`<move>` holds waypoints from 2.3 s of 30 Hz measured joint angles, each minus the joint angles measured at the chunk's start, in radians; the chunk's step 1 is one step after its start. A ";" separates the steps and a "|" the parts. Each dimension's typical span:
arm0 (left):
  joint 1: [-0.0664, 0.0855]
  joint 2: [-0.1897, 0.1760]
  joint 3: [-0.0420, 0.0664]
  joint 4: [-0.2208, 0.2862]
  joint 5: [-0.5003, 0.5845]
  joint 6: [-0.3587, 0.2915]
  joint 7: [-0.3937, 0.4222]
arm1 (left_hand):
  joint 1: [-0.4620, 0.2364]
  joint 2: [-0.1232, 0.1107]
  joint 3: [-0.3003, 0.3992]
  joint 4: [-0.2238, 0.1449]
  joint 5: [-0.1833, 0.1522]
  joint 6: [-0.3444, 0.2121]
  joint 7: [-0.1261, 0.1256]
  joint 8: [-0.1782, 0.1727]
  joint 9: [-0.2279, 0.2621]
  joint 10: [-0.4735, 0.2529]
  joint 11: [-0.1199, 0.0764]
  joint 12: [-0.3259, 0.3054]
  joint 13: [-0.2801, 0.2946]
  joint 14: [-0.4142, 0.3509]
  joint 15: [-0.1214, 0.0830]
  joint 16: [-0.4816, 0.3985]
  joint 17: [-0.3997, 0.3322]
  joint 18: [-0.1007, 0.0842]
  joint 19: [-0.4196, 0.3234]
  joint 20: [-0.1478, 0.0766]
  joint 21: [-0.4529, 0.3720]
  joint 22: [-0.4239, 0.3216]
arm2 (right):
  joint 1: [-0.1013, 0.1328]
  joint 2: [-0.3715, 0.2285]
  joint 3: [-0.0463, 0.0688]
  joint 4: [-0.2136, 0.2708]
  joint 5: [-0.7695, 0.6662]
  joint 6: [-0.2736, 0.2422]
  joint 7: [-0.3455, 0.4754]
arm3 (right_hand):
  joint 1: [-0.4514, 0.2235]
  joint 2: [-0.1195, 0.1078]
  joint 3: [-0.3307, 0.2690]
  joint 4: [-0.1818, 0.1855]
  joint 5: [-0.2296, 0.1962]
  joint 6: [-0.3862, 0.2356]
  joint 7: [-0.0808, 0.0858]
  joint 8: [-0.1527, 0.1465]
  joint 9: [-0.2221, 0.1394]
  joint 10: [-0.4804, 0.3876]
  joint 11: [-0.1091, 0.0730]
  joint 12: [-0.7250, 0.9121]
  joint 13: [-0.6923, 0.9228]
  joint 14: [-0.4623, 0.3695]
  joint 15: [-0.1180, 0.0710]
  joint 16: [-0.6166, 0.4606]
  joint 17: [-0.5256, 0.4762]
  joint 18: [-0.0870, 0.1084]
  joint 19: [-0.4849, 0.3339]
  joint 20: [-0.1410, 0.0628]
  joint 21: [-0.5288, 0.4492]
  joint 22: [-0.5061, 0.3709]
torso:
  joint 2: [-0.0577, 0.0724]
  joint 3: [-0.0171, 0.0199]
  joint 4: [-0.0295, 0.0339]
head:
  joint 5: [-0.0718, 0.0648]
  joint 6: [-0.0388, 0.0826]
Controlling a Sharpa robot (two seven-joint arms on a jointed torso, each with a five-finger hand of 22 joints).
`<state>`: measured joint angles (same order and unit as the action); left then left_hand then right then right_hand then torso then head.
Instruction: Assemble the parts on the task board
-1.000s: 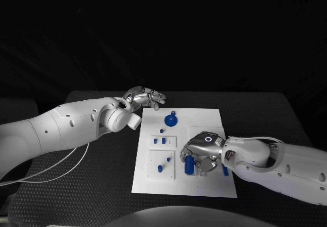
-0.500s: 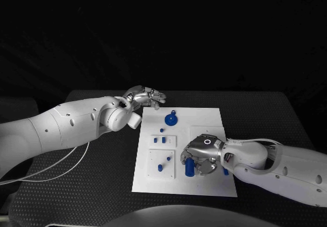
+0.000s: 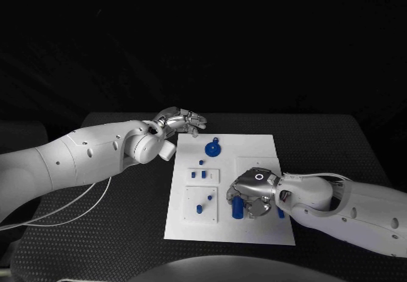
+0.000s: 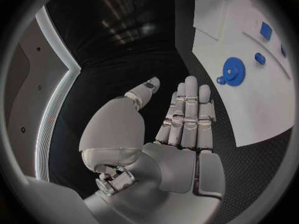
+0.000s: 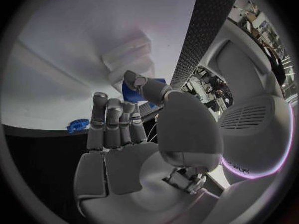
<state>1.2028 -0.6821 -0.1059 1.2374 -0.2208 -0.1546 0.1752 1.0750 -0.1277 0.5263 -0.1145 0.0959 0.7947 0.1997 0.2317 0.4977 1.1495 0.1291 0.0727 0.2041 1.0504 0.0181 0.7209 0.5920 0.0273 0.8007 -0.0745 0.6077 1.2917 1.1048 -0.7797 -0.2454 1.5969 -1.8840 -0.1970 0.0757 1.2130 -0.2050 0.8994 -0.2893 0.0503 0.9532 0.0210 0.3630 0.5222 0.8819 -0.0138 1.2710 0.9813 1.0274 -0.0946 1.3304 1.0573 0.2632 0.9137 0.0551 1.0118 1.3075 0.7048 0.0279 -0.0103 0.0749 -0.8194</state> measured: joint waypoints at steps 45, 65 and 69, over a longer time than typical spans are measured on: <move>0.000 -0.004 0.000 0.000 -0.002 0.004 -0.005 | 0.000 0.000 0.000 0.000 0.000 -0.003 0.003 0.000 0.000 -0.001 -0.002 0.000 0.000 0.000 0.000 -0.004 0.003 0.004 0.002 -0.002 -0.004 0.002 | 0.008 -0.075 -0.001 0.045 0.056 -0.041 -0.016 | 0.078 -0.080 0.067 0.029 0.000 -0.164 0.017 -0.088 -0.025 -0.047 0.015 0.043 -0.037 -0.043 0.012 0.033 -0.034 0.000 -0.021 0.019 0.001 0.000 | 0.000 0.0000 0.0002 | -0.001 0.006; 0.000 -0.005 -0.001 0.001 -0.004 0.005 -0.006 | 0.000 0.000 0.000 0.000 0.000 -0.003 0.003 0.000 0.000 -0.001 -0.002 0.000 -0.001 0.000 0.000 -0.004 0.003 0.002 0.002 -0.002 -0.004 0.003 | 0.038 -0.123 -0.001 0.090 0.357 -0.139 -0.066 | -0.231 -0.083 -0.321 0.011 -0.001 -0.067 0.107 0.017 0.060 0.007 0.047 0.069 -0.054 0.008 0.027 0.052 -0.052 -0.009 0.035 -0.009 0.022 -0.002 | 0.000 -0.0011 0.0008 | -0.008 0.014; 0.000 -0.005 -0.001 0.002 -0.004 0.005 -0.006 | 0.000 0.000 0.000 0.000 0.000 -0.003 0.003 0.000 0.000 -0.001 -0.002 0.000 -0.001 0.000 0.000 -0.004 0.003 0.001 0.002 -0.002 -0.004 0.003 | 0.031 -0.119 -0.001 0.097 0.364 -0.138 -0.094 | -0.250 -0.081 -0.388 0.008 -0.001 -0.030 0.086 0.135 0.227 0.012 0.016 0.072 -0.066 0.014 0.000 0.052 -0.062 -0.009 0.046 -0.020 0.008 -0.015 | 0.000 -0.0011 0.0008 | -0.008 0.014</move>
<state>1.2027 -0.6870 -0.1066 1.2392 -0.2250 -0.1495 0.1691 1.0750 -0.1277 0.5264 -0.1146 0.0959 0.7913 0.2031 0.2317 0.4977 1.1486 0.1273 0.0727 0.2036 1.0504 0.0181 0.7169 0.5953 0.0287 0.8028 -0.0763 0.6037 1.2946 1.1355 -0.8987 -0.2467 1.6939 -1.5204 -0.3346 -0.0187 0.9631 -0.2864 0.5112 -0.2814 0.0494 0.9235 0.1071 0.4976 0.7490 0.8936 0.0022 1.3431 0.9155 1.0415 -0.0943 1.3824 0.9953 0.2540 0.9595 0.0355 1.0198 1.2924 0.7046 0.0268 -0.0095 0.0671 -0.8051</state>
